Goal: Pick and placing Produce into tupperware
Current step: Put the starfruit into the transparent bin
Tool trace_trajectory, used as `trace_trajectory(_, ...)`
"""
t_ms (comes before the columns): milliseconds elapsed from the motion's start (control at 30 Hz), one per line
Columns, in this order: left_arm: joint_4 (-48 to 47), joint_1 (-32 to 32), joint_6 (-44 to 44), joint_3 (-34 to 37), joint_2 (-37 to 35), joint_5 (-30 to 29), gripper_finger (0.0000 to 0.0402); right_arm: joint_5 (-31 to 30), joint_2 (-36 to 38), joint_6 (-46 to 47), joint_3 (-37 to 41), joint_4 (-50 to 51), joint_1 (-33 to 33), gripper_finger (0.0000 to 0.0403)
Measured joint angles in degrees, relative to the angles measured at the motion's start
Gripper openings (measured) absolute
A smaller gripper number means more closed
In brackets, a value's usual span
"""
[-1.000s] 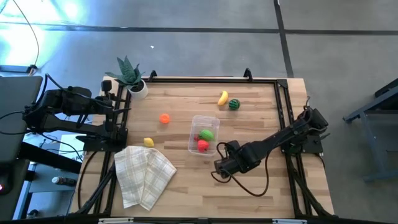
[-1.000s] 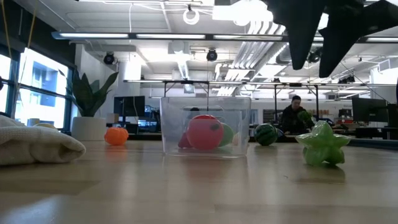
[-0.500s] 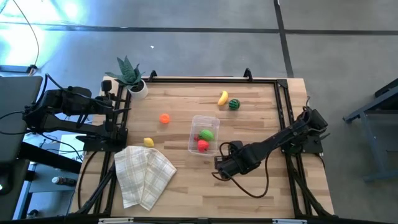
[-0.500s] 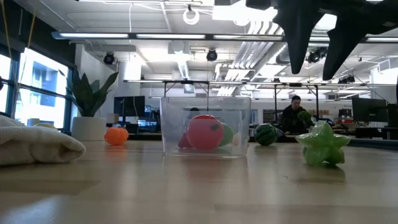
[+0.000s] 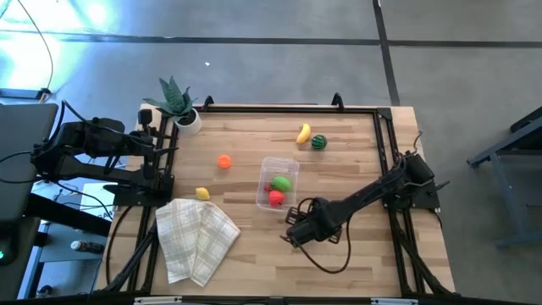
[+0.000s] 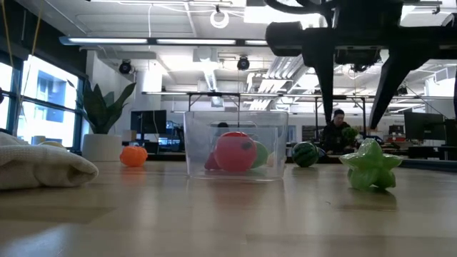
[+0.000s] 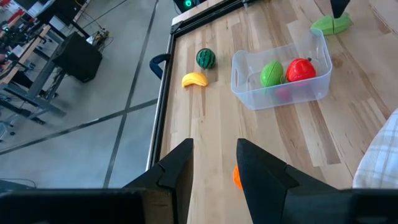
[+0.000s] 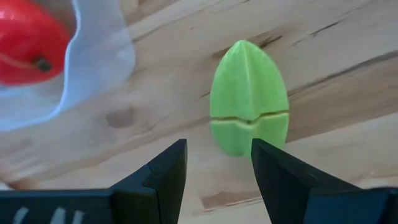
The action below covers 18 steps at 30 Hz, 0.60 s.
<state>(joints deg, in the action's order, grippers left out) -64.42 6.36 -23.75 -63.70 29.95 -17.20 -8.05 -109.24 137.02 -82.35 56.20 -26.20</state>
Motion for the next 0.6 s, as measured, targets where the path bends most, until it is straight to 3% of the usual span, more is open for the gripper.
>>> trace_trajectory(300,0.0,0.0,0.0,0.0,0.0,0.0,0.0113,0.6,0.0,4.3,0.0,3.3,-0.5,0.0181)
trace_trajectory(600,0.0,0.0,0.0,0.0,0.0,0.0,0.0113,-0.4,-0.2,1.5,0.0,4.9,-0.6,0.0238)
